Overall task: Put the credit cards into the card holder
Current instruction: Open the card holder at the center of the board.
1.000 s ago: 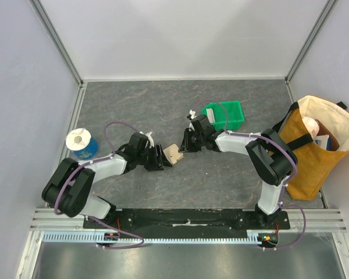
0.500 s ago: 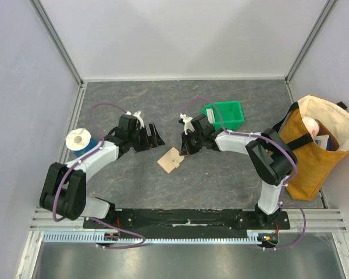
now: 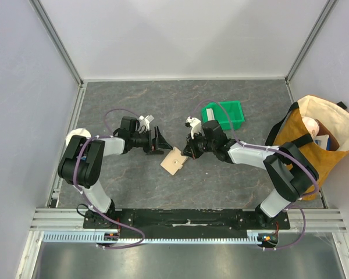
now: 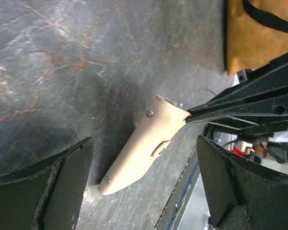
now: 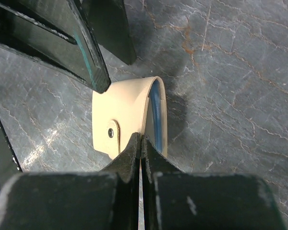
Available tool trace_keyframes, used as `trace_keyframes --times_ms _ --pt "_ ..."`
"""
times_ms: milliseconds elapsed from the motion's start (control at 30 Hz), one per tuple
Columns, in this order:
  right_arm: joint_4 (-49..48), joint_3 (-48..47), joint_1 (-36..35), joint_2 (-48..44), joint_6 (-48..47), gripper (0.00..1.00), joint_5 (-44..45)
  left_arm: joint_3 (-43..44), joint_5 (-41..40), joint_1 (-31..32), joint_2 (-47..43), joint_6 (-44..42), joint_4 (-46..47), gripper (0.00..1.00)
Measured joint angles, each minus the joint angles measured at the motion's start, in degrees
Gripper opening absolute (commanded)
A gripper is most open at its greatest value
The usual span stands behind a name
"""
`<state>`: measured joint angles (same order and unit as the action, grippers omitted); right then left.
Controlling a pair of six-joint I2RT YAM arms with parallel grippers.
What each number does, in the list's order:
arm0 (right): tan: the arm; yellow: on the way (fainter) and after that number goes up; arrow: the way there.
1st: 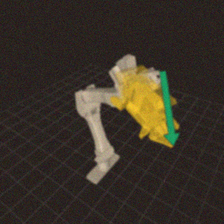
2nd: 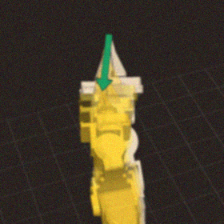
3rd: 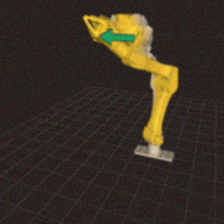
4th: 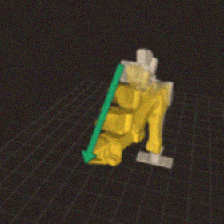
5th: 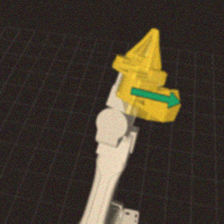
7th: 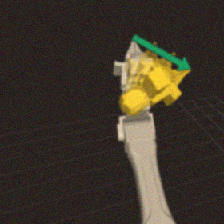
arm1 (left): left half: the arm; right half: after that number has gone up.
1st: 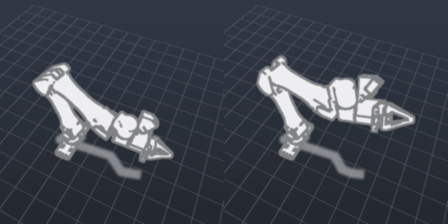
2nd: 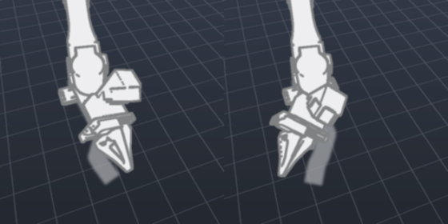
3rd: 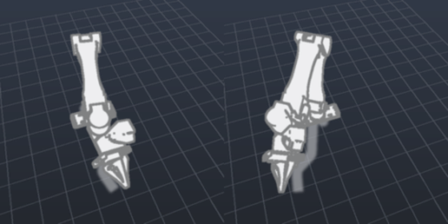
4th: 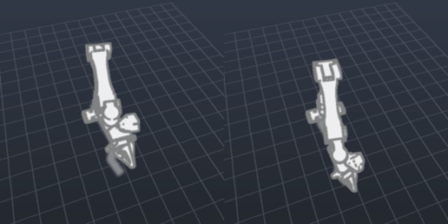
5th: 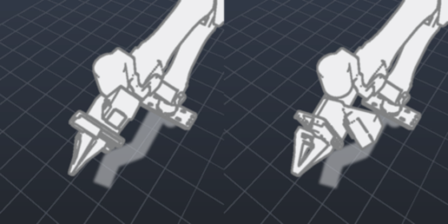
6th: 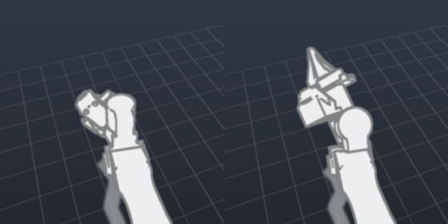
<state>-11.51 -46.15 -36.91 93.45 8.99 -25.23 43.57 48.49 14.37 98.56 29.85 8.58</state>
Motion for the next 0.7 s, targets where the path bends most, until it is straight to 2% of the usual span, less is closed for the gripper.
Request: trace_keyframes --times_ms 133,233,300,433,467,533,567,600,667,700 --pt "-2.25 1.29 0.00 -1.01 -0.24 0.00 -0.96 -1.14 5.35 0.02 2.45 1.31 5.77 0.88" --pt "-3.02 1.49 0.00 -1.16 -0.26 0.00 -1.36 -2.38 8.31 0.26 4.28 2.54 10.16 0.78" --pt "-3.23 1.49 0.00 -1.16 -0.28 0.00 -1.44 -3.10 10.19 0.39 5.01 3.34 12.35 0.63" --pt "-3.69 1.49 0.00 -1.16 -0.28 0.00 -1.40 -4.09 12.26 1.01 5.88 4.81 15.78 0.26" --pt "-3.67 1.49 0.00 -1.16 -0.31 0.00 -1.25 -4.28 12.48 1.11 5.86 5.07 16.31 0.19" --pt "-3.50 1.49 0.00 -1.14 -0.28 0.00 -0.57 -4.59 12.85 1.20 5.86 5.40 17.14 0.13" --pt "-3.28 1.49 0.00 -1.14 -0.28 0.06 -0.35 -4.63 13.07 1.25 5.86 5.49 17.27 0.11" --pt "-2.99 1.44 0.00 -1.14 -0.26 0.17 -0.11 -4.63 13.03 1.25 5.86 5.46 17.33 0.08" --pt "-1.97 1.20 -0.09 -1.14 -0.15 0.29 0.70 -4.61 12.72 1.46 5.86 5.38 16.81 0.03" --pt "-0.87 0.94 -0.15 -1.14 -0.13 0.39 1.53 -4.48 12.35 1.51 5.86 5.11 16.06 0.02"
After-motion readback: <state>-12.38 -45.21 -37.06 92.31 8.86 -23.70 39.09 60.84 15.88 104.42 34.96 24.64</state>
